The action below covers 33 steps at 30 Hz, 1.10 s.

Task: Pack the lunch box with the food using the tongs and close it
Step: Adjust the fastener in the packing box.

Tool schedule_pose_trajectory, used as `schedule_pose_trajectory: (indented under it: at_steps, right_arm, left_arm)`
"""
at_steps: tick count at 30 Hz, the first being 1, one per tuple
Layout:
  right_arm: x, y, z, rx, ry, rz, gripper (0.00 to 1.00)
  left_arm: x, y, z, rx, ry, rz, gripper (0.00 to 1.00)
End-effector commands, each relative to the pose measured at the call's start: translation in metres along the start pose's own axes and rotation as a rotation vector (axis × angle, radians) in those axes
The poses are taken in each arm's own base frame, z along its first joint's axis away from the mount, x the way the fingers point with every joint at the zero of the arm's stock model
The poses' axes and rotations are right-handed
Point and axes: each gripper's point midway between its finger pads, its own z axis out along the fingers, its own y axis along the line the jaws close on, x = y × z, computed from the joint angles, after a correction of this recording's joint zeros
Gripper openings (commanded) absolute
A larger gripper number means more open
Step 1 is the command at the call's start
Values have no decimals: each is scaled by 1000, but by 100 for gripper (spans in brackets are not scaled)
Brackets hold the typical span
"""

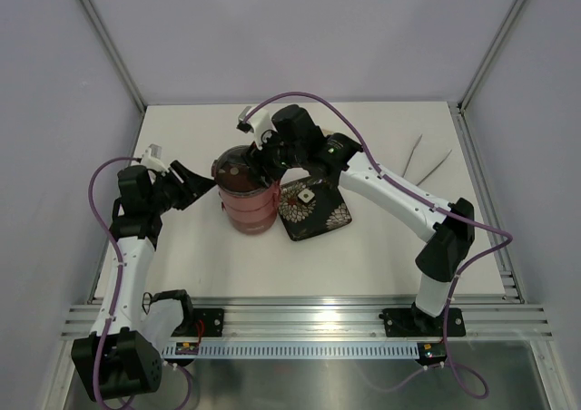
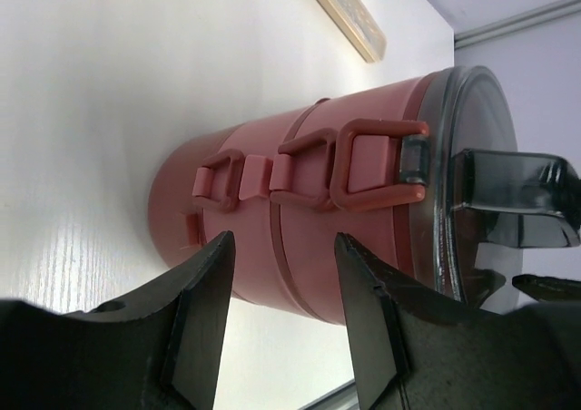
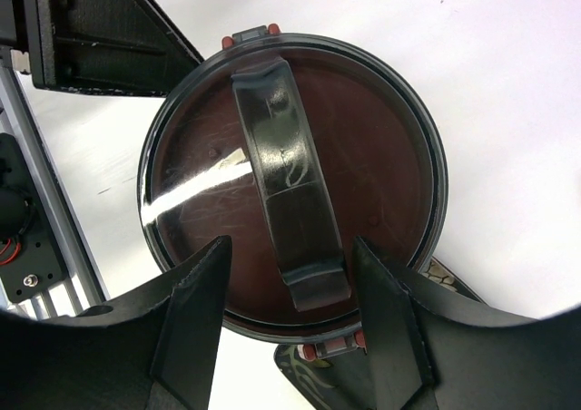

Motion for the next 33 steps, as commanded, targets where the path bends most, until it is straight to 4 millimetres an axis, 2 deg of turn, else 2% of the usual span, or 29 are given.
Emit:
schedule_pose_trajectory:
  at_steps: [1, 8, 14, 24, 33]
  right_arm:
    - [42, 12, -4, -36, 147, 19, 63]
    - [43, 12, -4, -36, 147, 19, 63]
    - [42, 12, -4, -38, 145, 20, 63]
    - [42, 12, -4, -38, 146, 20, 62]
    - [43, 12, -2, -35, 151, 18, 62]
  left_arm:
    - [-16, -8, 5, 28, -65, 17, 51]
    - [-19, -6, 11, 25, -67, 11, 51]
    - [-18, 3, 15, -7, -59, 4, 50]
    - [-26, 15, 23, -56, -85, -16, 50]
    - [-26, 14, 24, -51, -77, -12, 49]
